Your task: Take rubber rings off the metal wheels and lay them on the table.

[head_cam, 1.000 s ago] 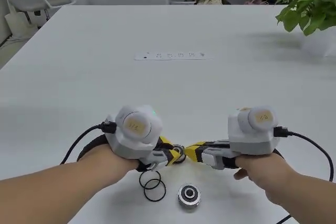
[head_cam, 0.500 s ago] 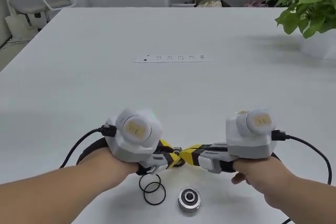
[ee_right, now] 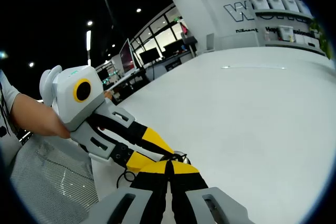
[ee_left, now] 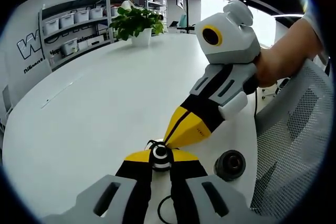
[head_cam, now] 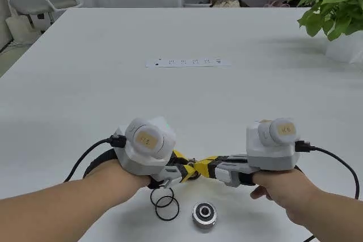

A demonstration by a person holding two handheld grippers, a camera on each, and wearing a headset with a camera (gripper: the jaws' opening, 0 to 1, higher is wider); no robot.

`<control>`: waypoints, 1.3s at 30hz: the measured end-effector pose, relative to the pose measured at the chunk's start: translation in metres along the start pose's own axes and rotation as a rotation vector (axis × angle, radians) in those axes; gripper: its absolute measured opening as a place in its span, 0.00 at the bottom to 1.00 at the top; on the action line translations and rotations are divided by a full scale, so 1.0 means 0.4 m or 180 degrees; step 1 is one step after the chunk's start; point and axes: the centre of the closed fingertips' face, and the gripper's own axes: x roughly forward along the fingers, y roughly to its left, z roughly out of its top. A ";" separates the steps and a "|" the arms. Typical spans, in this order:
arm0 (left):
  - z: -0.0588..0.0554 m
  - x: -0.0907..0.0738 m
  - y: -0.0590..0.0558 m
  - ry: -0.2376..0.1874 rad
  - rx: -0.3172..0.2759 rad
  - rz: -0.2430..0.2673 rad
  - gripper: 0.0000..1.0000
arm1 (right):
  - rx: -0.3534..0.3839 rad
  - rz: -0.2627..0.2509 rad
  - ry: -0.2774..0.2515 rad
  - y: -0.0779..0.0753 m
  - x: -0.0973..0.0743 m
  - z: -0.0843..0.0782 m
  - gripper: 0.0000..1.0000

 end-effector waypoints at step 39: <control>0.004 0.003 0.001 -0.0090 -0.0066 0.0023 0.08 | 0.0124 0.0051 -0.0065 -0.008 -0.015 0.000 0.00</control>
